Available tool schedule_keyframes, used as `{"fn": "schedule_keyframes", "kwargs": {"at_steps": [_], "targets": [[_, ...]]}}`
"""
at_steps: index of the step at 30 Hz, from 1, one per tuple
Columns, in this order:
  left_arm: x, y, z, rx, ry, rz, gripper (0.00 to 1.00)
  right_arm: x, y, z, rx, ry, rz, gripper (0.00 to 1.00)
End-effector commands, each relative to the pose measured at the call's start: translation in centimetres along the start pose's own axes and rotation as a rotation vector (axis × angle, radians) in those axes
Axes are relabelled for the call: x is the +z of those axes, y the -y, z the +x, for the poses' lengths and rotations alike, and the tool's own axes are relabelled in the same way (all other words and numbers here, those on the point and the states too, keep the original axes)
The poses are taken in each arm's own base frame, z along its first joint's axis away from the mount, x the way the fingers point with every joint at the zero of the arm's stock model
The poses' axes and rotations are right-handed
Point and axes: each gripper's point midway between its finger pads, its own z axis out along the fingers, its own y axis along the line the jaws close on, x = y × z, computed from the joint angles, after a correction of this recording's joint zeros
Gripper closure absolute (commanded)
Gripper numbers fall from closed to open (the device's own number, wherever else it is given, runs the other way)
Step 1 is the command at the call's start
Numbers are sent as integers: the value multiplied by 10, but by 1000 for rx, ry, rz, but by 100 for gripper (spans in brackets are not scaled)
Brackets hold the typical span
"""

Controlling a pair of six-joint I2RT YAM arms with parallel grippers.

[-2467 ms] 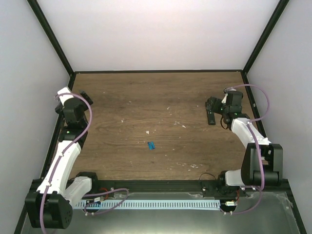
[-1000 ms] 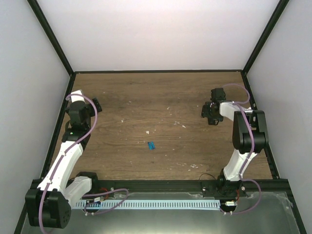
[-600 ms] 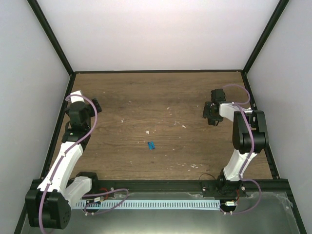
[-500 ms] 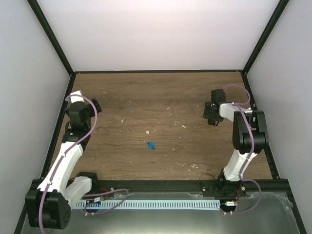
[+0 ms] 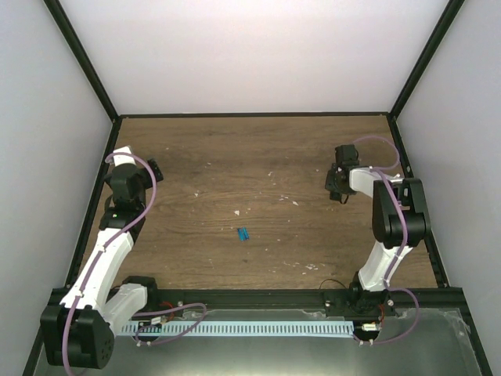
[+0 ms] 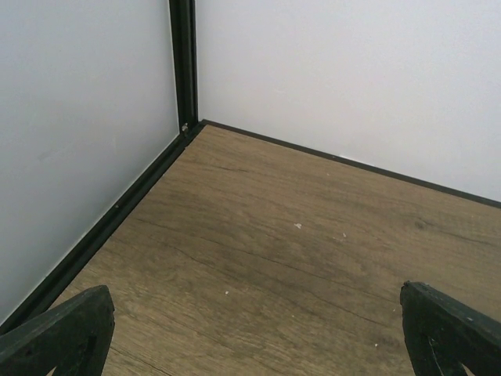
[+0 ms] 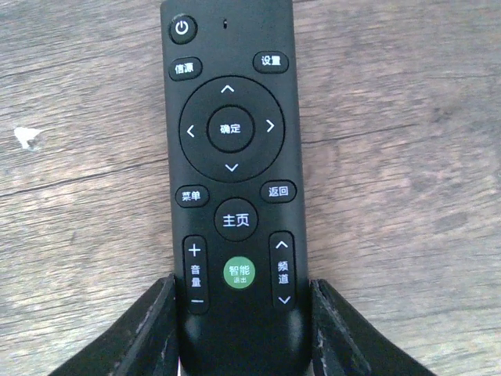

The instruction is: Load the batteries into the remote control

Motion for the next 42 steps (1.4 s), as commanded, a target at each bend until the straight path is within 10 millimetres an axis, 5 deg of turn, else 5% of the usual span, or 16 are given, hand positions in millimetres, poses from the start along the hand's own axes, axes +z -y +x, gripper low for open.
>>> {"fn": "schedule_keyframes", "kwargs": {"at_steps": [1, 9, 20, 26, 33, 42], "targets": [[-3, 2, 1, 3, -5, 16, 0, 9, -10, 45, -67, -121, 14, 63], [-3, 2, 2, -5, -12, 14, 0, -1, -63, 59, -161, -126, -82, 65], [-4, 3, 4, -19, -27, 23, 0, -24, -185, 92, -370, -151, -292, 65], [-4, 9, 13, -37, -63, 57, 0, -33, -233, 112, -472, -160, -361, 65], [-1, 17, 38, -187, -122, 106, 0, -41, -261, 127, -550, -155, -390, 65], [1, 62, 62, -348, -151, 267, 0, -79, -274, 101, -551, -112, -418, 65]]}}
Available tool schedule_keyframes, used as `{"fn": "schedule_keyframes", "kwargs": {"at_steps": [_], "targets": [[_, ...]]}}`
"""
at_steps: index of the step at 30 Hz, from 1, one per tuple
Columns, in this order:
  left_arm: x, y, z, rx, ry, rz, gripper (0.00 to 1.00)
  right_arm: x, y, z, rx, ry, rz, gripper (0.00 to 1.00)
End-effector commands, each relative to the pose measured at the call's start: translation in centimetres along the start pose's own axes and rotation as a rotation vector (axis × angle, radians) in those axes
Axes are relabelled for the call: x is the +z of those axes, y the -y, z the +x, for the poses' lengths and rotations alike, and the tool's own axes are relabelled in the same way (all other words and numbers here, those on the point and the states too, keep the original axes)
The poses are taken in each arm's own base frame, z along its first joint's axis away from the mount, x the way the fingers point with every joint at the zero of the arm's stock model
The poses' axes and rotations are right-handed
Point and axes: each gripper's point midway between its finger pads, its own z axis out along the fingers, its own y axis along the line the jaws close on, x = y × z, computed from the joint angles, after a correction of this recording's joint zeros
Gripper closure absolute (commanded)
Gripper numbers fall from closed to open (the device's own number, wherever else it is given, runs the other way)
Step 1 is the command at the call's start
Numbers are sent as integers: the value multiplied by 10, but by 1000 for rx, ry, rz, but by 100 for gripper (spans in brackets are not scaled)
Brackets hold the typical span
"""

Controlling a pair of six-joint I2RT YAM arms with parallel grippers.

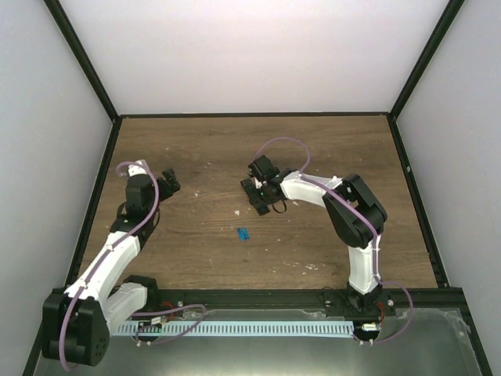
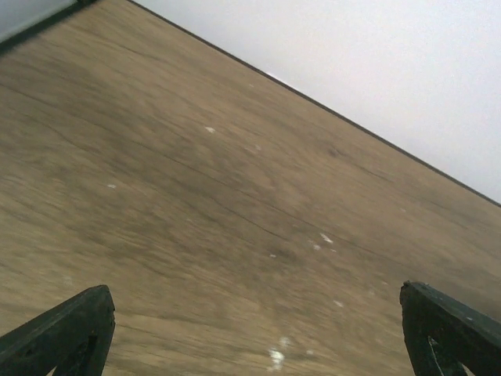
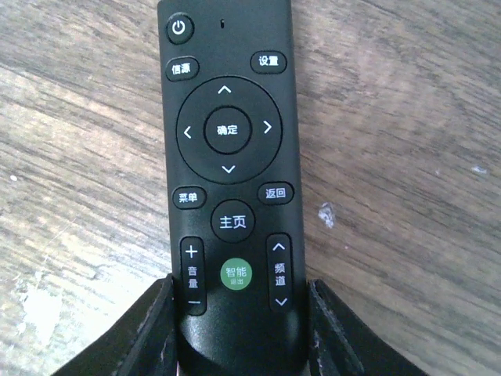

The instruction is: Load the batteries into the remote control

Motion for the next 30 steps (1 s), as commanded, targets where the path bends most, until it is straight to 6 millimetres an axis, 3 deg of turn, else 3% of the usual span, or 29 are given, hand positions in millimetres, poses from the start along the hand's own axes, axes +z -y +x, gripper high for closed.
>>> {"fn": "schedule_keyframes", "kwargs": {"at_steps": [1, 15, 24, 30], "targets": [[7, 35, 1, -108, 10, 137, 0, -26, -14, -10, -17, -19, -20, 65], [32, 91, 38, -138, -86, 249, 1, -82, -68, -23, -98, 19, -119, 65], [37, 111, 40, -156, -117, 286, 4, -115, -97, -38, -125, 122, -210, 59], [38, 120, 41, -165, -143, 309, 6, -118, -108, -44, -161, 150, -219, 56]]}}
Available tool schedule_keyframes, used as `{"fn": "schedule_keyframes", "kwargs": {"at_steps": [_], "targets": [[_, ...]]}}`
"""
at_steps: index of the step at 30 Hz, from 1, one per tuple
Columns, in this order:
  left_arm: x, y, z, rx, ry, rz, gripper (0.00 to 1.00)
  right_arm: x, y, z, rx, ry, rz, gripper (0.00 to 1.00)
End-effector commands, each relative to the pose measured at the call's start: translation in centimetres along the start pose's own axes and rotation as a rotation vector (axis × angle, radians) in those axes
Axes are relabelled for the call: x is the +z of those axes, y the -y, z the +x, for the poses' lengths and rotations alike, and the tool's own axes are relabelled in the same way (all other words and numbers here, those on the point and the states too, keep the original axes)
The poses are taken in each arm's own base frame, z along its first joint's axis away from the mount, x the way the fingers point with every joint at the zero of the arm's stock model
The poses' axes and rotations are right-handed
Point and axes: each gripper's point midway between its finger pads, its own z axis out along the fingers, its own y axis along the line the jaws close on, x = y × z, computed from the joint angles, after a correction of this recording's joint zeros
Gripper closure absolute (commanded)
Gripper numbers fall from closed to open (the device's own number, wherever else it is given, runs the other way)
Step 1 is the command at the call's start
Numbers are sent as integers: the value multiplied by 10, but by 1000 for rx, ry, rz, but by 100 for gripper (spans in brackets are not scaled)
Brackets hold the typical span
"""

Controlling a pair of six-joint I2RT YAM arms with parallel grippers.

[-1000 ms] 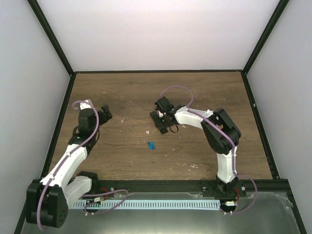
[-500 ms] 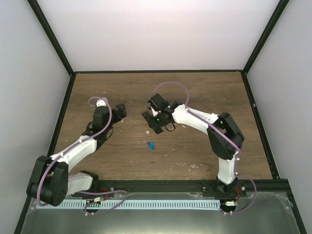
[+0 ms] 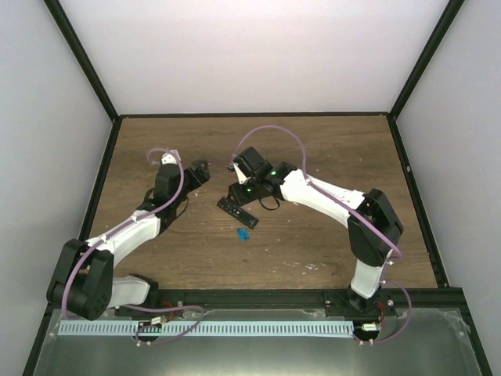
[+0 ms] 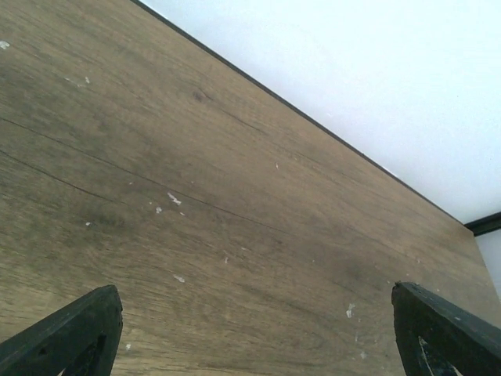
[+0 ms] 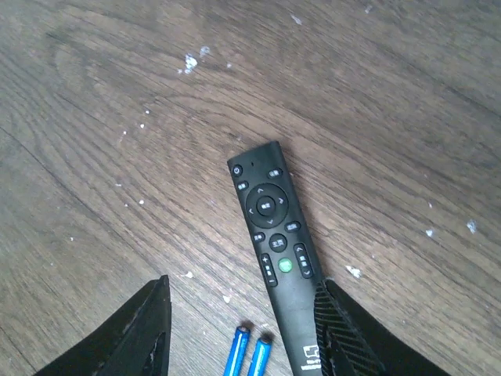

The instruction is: Load the batteries into the remote control

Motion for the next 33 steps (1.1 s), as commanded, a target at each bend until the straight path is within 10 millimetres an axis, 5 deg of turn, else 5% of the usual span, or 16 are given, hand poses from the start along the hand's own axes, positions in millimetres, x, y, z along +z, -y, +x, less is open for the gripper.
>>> {"fn": "schedule_keyframes", "kwargs": {"at_steps": [1, 18, 33], "targets": [[3, 14, -4, -14, -1, 39, 6, -14, -16, -22, -38, 70, -23, 56], [-18, 8, -25, 16, 87, -14, 4, 51, 33, 48, -140, -89, 141, 29], [-18, 1, -19, 22, 76, -35, 4, 73, 43, 77, -212, -168, 143, 25]]}}
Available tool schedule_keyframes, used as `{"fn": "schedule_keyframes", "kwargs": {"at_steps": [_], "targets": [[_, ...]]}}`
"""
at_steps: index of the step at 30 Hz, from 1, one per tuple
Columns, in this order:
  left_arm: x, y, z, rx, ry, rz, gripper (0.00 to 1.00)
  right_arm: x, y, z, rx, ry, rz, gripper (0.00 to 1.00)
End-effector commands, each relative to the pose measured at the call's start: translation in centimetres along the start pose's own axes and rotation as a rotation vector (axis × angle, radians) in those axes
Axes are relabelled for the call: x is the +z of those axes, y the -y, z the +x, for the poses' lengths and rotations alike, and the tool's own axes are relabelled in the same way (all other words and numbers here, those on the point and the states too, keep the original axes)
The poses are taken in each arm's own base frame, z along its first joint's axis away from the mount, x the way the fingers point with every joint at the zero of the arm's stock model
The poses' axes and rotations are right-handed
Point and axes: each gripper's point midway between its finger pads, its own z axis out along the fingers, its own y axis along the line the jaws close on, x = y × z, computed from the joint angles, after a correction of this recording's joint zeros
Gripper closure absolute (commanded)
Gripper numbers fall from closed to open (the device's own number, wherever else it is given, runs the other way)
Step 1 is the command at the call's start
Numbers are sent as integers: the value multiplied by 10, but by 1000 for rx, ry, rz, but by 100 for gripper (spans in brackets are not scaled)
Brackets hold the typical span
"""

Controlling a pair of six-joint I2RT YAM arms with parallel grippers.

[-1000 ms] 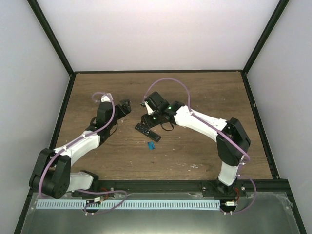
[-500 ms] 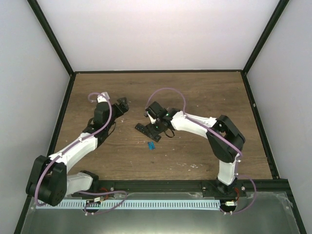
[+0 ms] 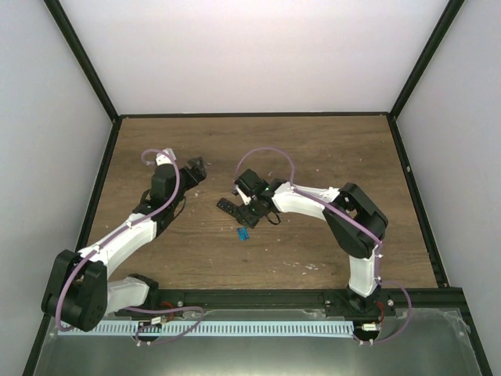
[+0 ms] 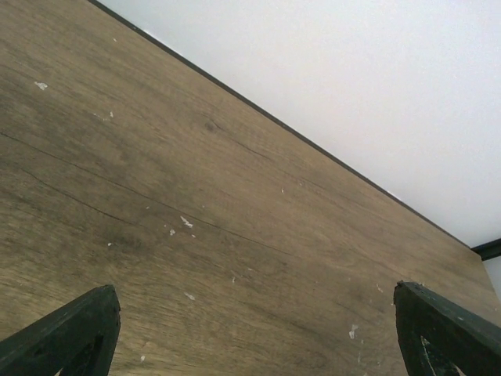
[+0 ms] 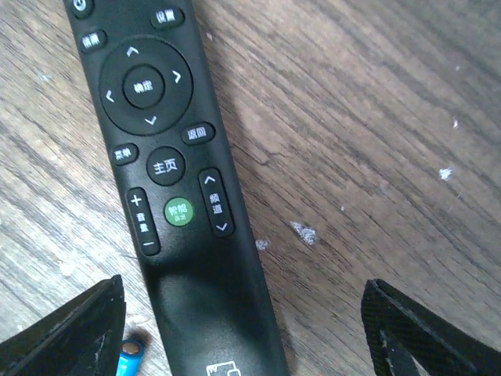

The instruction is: Load the batteries into the remote control

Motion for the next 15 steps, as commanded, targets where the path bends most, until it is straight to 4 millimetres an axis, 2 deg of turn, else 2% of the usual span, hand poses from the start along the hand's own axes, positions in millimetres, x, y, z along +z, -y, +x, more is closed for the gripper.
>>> {"fn": "schedule_keyframes", "kwargs": {"at_steps": [1, 9, 15], "targets": [[-3, -2, -1, 14, 8, -11, 4, 11, 0, 9, -36, -27, 12, 25], [-3, -3, 0, 15, 5, -13, 4, 15, 2, 19, -43, -52, 21, 33], [-2, -4, 1, 13, 4, -16, 4, 21, 5, 31, -56, -83, 37, 34]]}}
